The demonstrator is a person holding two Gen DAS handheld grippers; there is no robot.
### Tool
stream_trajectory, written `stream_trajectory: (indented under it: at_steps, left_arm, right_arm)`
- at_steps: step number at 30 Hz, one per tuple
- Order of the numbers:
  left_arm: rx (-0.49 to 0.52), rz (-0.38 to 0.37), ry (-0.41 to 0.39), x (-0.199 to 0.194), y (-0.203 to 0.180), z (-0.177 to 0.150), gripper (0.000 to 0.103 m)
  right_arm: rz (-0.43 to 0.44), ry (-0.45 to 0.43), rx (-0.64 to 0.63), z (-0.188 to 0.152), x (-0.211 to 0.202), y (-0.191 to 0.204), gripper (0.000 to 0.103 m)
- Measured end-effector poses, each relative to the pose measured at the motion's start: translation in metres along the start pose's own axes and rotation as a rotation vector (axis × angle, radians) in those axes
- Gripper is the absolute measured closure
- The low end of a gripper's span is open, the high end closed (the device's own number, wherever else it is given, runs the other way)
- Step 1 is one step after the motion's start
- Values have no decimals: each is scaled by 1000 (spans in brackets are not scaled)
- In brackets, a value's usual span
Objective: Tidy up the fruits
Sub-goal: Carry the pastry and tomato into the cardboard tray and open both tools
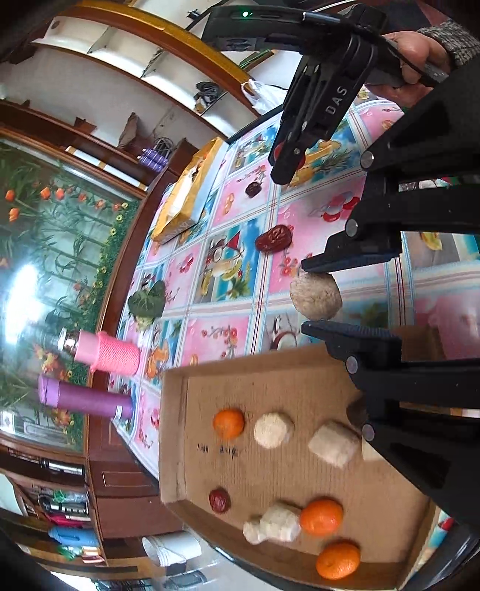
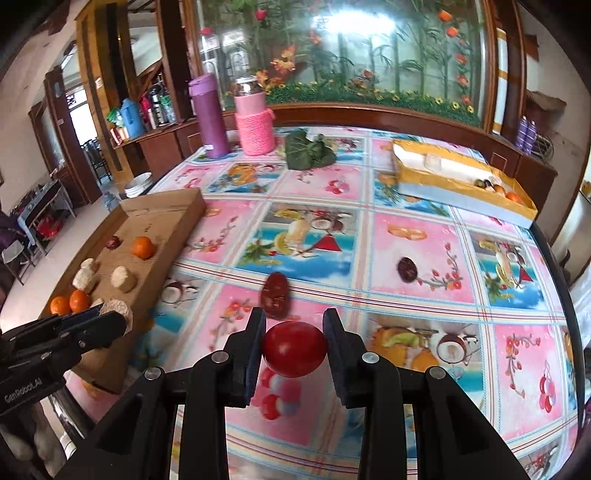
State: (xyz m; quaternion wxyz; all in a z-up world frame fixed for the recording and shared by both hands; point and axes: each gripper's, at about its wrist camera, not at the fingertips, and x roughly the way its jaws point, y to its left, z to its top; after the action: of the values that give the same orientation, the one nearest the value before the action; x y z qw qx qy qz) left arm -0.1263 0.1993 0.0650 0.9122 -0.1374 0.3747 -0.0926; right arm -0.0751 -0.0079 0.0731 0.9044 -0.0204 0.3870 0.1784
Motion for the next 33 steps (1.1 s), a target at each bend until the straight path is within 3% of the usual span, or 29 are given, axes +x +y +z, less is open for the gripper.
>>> stream_trajectory:
  at_steps: [5, 9, 15, 19, 33]
  left_arm:
    - [-16, 52, -50, -20, 23, 9, 77]
    - [-38, 139, -70, -33, 52, 22, 77]
    - [-56, 252, -50, -37, 92, 40, 77]
    - [-71, 287, -20, -30, 113, 48, 77]
    - [-71, 335, 123, 23, 142, 69, 77]
  right_arm:
    - [72, -19, -21, 10, -10, 20, 68]
    - [146, -29, -35, 21, -15, 39, 68]
    - [341, -6, 9, 39, -5, 62, 68]
    - [456, 46, 69, 49, 15, 71, 68]
    - [277, 115, -178, 57, 86, 161, 68]
